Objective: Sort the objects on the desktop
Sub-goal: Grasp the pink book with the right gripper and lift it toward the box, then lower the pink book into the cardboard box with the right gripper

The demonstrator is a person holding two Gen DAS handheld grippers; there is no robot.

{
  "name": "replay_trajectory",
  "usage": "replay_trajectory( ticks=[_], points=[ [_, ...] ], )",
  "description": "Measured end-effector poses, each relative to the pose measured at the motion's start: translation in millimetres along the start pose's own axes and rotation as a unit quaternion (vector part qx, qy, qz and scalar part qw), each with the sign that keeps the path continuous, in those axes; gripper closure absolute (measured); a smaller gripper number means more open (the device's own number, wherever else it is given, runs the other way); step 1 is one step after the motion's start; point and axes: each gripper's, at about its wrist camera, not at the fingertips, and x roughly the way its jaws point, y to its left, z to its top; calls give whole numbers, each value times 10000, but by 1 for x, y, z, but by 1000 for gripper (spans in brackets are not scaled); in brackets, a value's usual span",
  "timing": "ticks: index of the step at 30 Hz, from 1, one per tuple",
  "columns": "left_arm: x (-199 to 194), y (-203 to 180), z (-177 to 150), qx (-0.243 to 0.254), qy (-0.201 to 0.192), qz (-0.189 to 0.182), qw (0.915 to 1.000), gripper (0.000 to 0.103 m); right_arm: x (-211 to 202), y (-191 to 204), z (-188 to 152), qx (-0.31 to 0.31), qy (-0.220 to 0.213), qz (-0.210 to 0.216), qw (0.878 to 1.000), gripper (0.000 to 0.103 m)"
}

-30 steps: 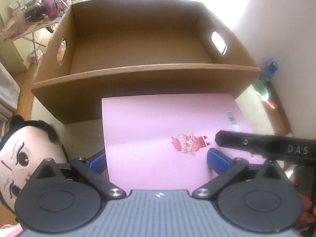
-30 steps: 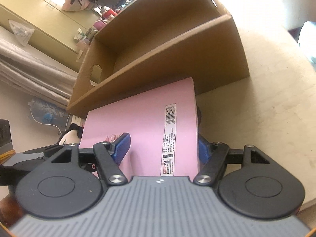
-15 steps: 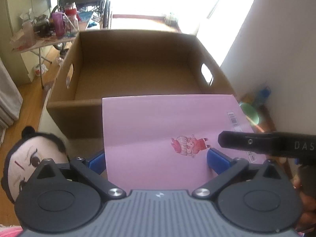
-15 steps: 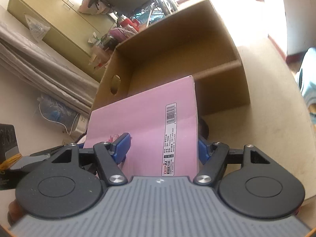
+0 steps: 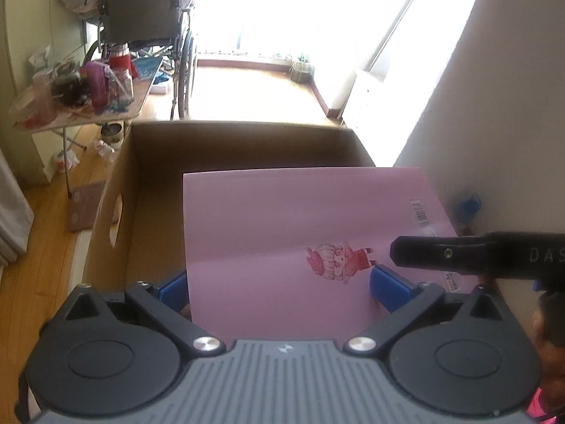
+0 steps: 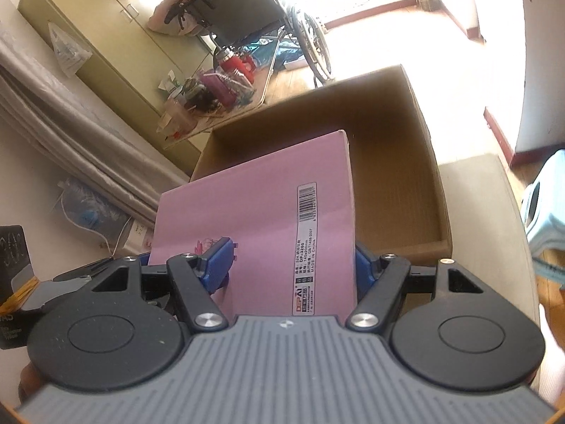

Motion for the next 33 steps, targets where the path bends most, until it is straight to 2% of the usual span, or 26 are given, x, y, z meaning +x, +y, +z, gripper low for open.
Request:
replay_trajectory(
  ticks=[5, 11, 22, 27, 29, 33],
  points=[
    [28, 5, 31, 119, -17, -35, 9999, 0, 24, -6, 38, 3, 17, -93, 10000, 33],
    [77, 10, 51, 354, 343, -200, 9986, 0, 65, -36, 65, 306, 215, -144, 9992, 33],
    [158, 22, 44, 381, 1231, -398, 9909, 0, 130, -71, 66, 142, 676, -626, 9956, 34],
    [173, 24, 40, 491, 1399, -219, 9887, 0, 138, -68, 66, -312, 461, -1163, 9917, 33],
    [174, 25, 41, 513, 1432, -192, 9882, 0, 135, -65, 67, -430, 344, -1167, 9916, 29],
    [172, 32, 43, 380, 1465, -217, 9882, 0, 126, -56, 69, -690, 152, -1291, 9891, 28]
  ],
)
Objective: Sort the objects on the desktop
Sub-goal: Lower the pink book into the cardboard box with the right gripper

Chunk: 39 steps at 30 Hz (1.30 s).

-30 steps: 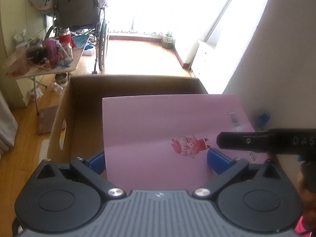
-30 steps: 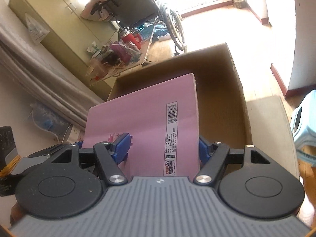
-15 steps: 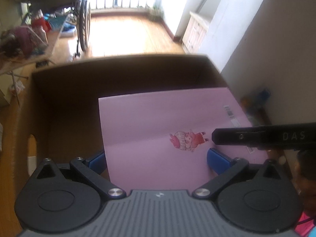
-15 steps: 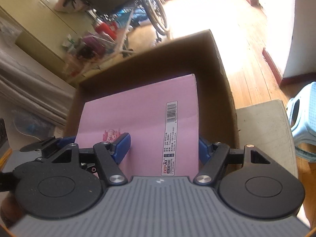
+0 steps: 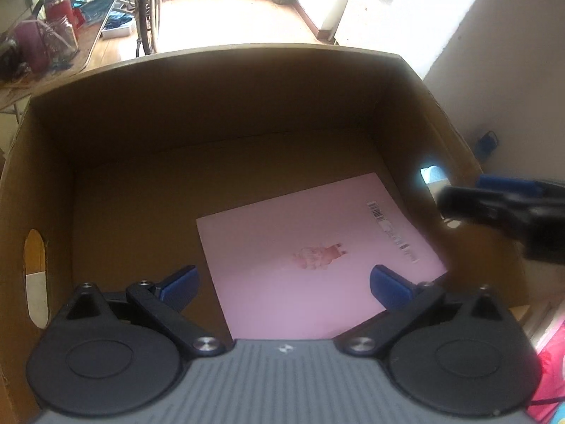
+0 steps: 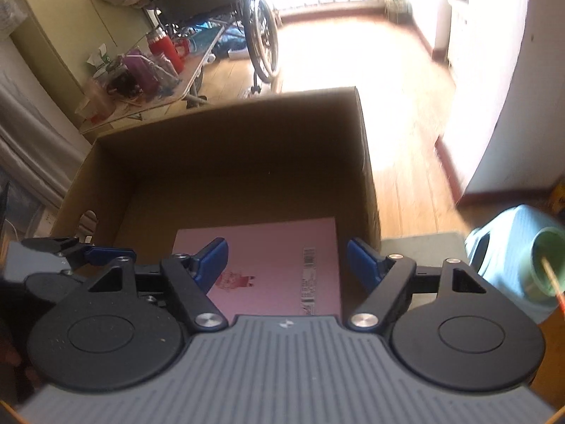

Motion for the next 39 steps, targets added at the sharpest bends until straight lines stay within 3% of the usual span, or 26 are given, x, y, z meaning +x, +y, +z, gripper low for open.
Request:
replay_trajectory(
  ticks=[3, 8, 11, 14, 17, 23, 27, 39],
  points=[
    [1, 6, 6, -166, 122, -18, 9998, 0, -6, 5, 2, -90, 221, 362, 9991, 28],
    [9, 20, 13, -538, 575, -197, 9967, 0, 14, 1, -3, 233, 1652, 1150, 9793, 33],
    [25, 27, 20, -704, 952, -350, 9924, 0, 35, 9, -9, 119, 2385, 1110, 9647, 41],
    [40, 26, 22, -688, 1232, -177, 9898, 0, 60, 21, -14, -52, 2972, 1011, 9494, 44],
    [57, 27, 22, -749, 1597, -219, 9841, 0, 82, 30, -18, -241, 3340, 844, 9385, 45],
    [64, 20, 22, -614, 1757, -238, 9822, 0, 115, 31, -17, -298, 3773, 623, 9235, 45],
    [63, 15, 25, -554, 1726, -266, 9831, 0, 125, 27, -13, -220, 3842, 596, 9211, 45],
    [58, -3, 32, -276, 1436, -418, 9884, 0, 112, 5, 10, 273, 3396, 684, 9377, 46]
  ],
)
